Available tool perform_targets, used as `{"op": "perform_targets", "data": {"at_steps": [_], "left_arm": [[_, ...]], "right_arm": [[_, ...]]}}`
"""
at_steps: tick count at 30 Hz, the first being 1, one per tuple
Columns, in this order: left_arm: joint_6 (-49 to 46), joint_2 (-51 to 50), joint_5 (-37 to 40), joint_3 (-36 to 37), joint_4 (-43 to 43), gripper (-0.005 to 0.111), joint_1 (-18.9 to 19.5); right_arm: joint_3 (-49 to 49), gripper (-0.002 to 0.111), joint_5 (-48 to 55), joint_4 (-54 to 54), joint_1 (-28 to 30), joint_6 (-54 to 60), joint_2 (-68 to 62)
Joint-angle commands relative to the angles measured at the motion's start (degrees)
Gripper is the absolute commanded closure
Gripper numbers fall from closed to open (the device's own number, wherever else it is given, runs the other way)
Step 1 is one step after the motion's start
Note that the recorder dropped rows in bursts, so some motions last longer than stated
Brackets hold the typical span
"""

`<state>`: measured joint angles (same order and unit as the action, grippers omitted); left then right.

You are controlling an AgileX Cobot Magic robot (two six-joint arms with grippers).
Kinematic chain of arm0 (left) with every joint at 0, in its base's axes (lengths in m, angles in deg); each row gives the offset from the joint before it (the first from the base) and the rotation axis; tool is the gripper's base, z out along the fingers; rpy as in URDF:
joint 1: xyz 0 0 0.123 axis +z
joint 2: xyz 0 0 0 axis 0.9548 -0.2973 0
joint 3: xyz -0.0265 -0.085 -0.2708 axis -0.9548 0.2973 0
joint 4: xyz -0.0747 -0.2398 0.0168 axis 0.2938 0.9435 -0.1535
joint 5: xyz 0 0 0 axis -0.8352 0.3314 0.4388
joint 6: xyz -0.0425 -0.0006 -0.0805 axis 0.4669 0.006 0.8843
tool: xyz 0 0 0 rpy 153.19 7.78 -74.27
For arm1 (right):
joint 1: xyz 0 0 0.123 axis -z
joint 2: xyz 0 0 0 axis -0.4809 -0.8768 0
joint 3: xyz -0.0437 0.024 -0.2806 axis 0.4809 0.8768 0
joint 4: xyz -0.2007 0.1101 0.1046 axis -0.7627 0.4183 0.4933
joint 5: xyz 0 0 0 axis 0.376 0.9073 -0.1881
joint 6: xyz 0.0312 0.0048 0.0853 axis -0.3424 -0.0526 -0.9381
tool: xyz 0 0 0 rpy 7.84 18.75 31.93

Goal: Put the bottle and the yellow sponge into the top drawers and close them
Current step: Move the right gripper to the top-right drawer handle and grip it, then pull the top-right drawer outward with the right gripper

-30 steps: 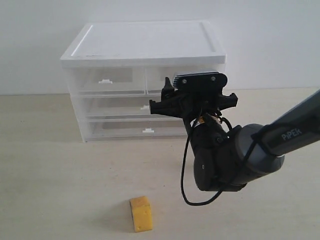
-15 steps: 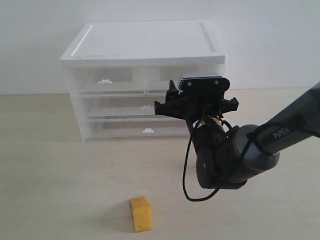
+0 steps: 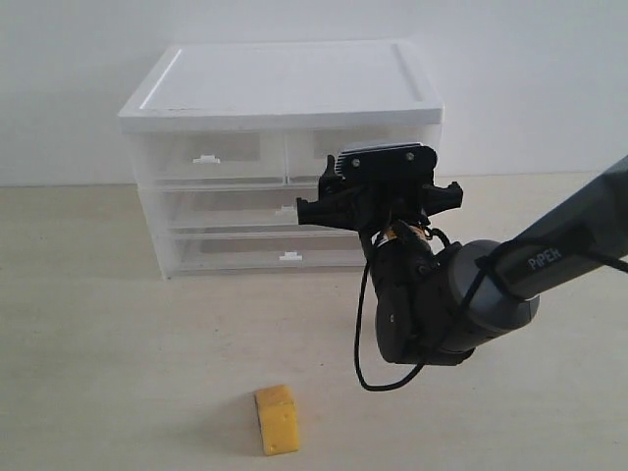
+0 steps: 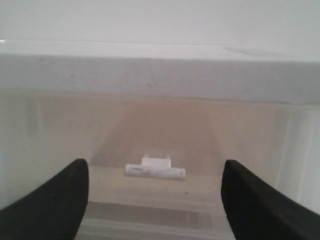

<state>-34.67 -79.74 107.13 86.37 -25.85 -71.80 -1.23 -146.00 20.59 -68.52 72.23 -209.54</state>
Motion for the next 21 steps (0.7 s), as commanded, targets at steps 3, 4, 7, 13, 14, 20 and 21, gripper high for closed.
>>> {"op": "perform_targets", "data": {"at_steps": [3,4,7,13,14,20,21], "left_arm": [[-0.3,0.16,-0.86,0.22,0.6,0.102,0.17],[-0.3,0.16,-0.86,0.22,0.6,0.102,0.17],[-0.3,0.16,-0.86,0.22,0.6,0.102,0.17],[-0.3,0.16,-0.86,0.22,0.6,0.102,0.17],[-0.3,0.16,-0.86,0.22,0.6,0.102,0.17],[-0.3,0.16,-0.86,0.22,0.6,0.102,0.17],[-0.3,0.16,-0.86,0.22,0.6,0.102,0.17]], "right_arm": [[-2.31,0.04,-1.04,-0.93,0.94,2.16,0.0],[-2.31,0.04,-1.04,-0.18,0.94,2.16,0.0],[-2.31,0.043,-1.04,1.07,0.94,2.16,0.0],[-2.31,0.076,-1.04,1.07,0.94,2.16,0.0],[-2.31,0.085,-1.04,1.07,0.94,2.16,0.0],[-2.31,0.108,-1.04,1.07,0.32,2.16,0.0],[-2.31,0.108,-1.04,1.07,0.21,2.44,0.0]]}}
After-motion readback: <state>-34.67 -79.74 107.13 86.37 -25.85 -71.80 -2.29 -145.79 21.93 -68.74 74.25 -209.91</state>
